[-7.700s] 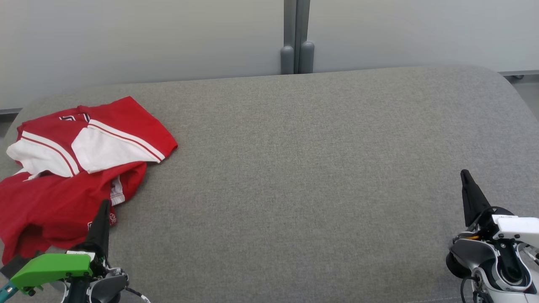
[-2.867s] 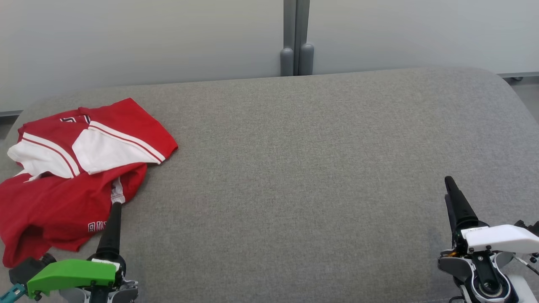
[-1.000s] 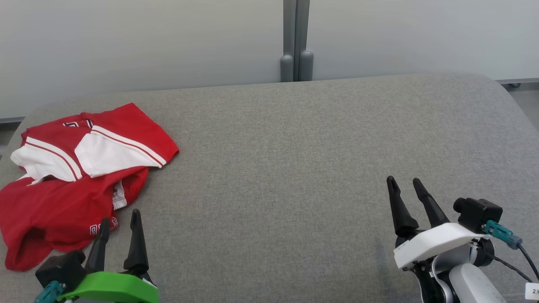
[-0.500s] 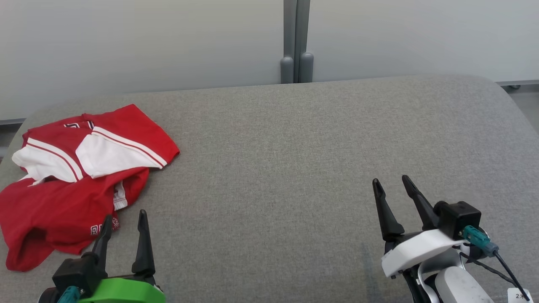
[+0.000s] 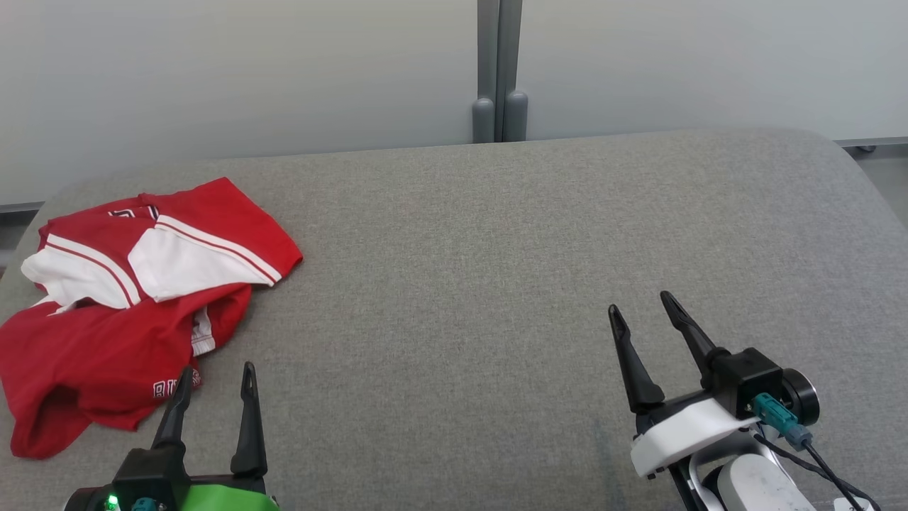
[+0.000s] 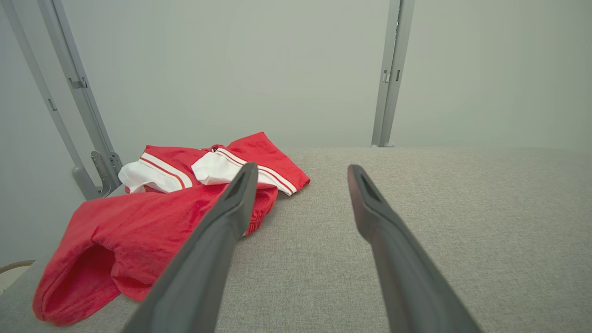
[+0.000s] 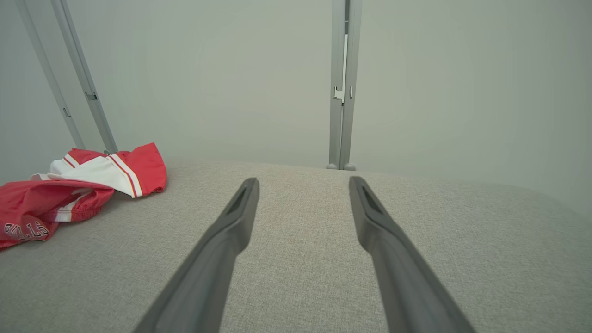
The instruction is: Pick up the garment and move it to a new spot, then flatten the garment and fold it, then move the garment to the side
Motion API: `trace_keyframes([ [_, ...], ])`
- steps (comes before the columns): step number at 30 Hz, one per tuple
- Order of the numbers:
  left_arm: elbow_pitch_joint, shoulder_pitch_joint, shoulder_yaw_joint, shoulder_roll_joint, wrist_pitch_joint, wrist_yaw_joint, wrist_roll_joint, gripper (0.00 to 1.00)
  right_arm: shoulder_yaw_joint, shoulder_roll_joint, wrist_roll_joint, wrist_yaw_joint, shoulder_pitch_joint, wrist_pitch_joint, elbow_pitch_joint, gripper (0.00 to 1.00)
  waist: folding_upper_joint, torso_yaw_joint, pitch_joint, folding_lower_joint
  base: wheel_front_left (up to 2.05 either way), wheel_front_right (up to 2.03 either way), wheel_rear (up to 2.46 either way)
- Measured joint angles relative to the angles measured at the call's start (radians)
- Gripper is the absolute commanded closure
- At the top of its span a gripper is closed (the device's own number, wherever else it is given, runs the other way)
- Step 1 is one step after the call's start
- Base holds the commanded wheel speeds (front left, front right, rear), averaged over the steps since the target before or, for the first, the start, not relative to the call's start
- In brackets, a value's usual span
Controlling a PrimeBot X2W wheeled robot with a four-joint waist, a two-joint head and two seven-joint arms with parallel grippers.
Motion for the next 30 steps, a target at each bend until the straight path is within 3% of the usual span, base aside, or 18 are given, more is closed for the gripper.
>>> trace_keyframes([
  [30, 0.027, 0.009, 0.008, 0.0, 0.0, -0.012, 0.0, 0.0, -0.017, 0.005, 0.0, 0.002, 0.002, 0.0, 0.0, 0.0, 0.0, 0.007, 0.0, 0.0, 0.0, 0.0, 0.0],
])
